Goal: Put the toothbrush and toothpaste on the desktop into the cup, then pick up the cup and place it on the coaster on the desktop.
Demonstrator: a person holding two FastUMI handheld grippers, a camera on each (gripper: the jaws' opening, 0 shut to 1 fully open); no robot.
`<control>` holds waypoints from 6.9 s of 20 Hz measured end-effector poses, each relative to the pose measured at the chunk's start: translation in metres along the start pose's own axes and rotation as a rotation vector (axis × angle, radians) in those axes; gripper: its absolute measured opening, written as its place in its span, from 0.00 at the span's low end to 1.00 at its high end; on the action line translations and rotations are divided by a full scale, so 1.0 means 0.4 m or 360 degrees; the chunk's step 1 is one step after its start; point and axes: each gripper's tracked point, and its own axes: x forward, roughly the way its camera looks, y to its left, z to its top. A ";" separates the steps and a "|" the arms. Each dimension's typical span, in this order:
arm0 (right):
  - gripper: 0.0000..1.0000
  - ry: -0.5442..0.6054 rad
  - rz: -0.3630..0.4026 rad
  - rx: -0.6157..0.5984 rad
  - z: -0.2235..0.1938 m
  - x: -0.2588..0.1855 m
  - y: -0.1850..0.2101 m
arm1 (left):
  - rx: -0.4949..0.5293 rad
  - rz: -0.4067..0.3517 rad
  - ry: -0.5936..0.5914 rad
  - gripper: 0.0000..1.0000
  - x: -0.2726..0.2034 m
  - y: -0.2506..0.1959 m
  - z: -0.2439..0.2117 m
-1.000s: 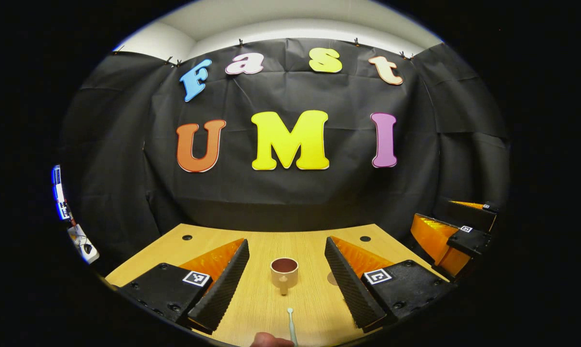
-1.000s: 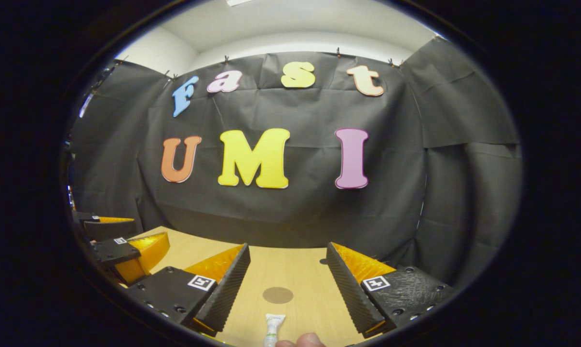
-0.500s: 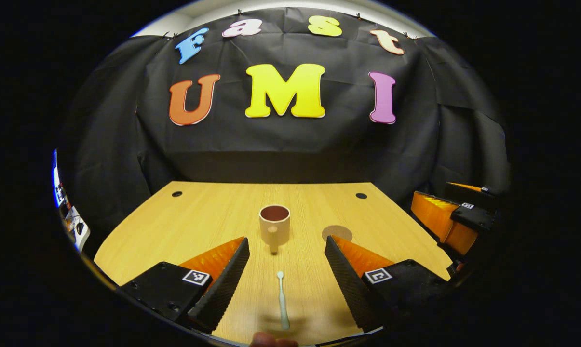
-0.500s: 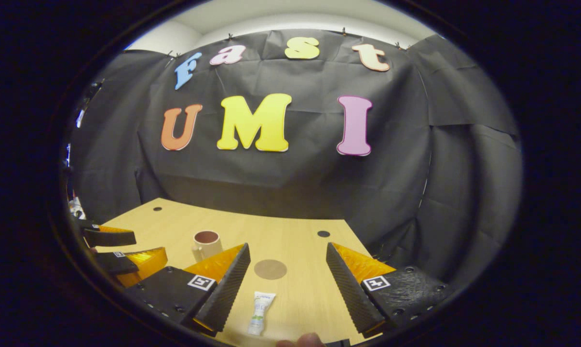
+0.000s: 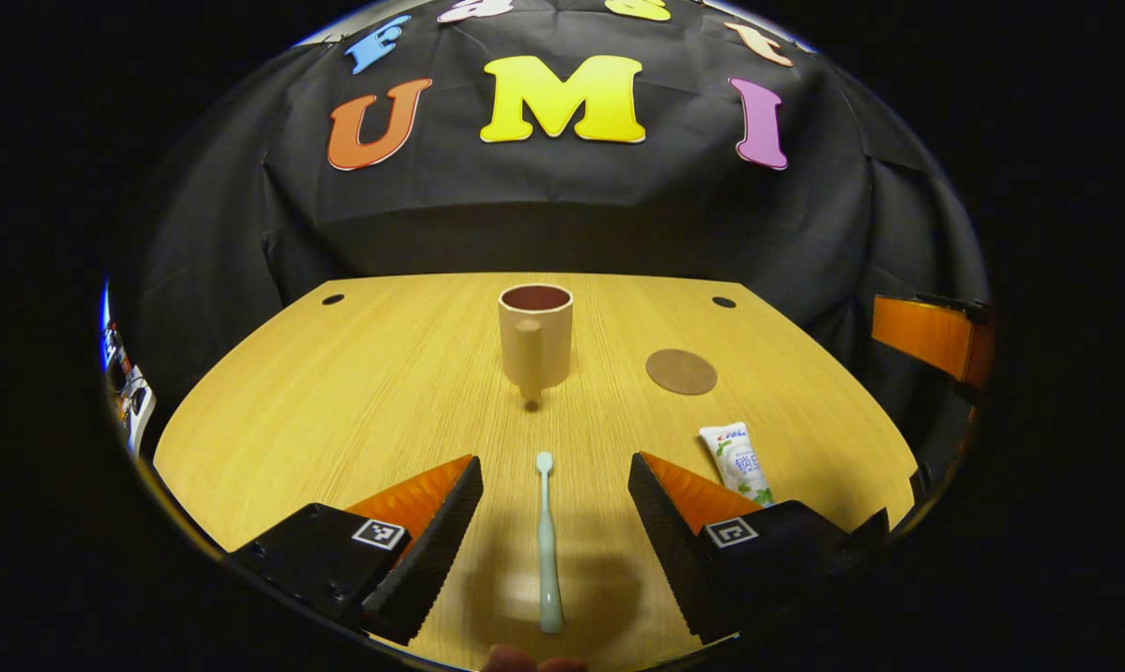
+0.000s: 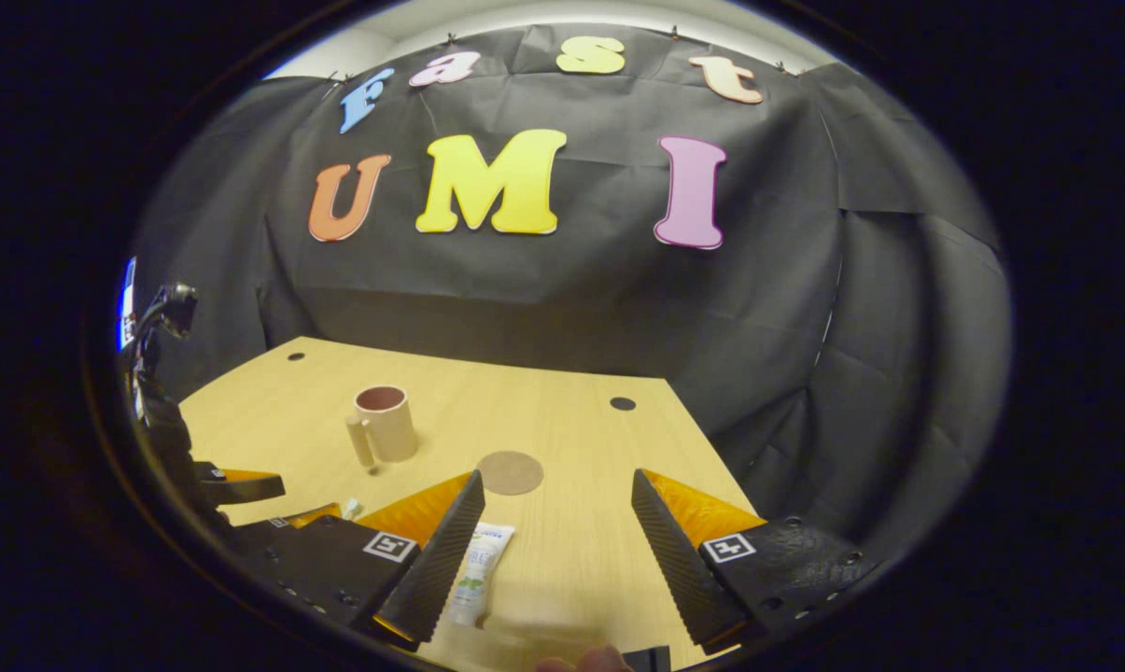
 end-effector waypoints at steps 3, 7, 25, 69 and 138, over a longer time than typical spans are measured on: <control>0.98 0.0041 -0.0006 -0.0010 -0.033 0.006 -0.008 | 0.0000 -0.0009 0.0062 1.00 0.027 -0.001 -0.047; 0.98 0.0089 -0.0008 -0.0008 -0.062 0.010 -0.003 | 0.0033 0.0014 0.0113 0.98 0.055 0.016 -0.082; 0.98 0.0232 0.0050 -0.0006 -0.130 0.057 0.067 | 0.0100 0.0053 0.0193 0.23 0.109 0.029 -0.104; 0.11 0.0510 0.0313 0.0084 -0.191 0.081 0.181 | 0.0028 -0.0031 -0.0269 0.03 0.034 0.043 0.236; 0.11 0.0433 0.0223 0.0249 -0.164 0.098 0.152 | -0.0135 -0.0223 -0.0855 0.24 0.351 0.072 0.593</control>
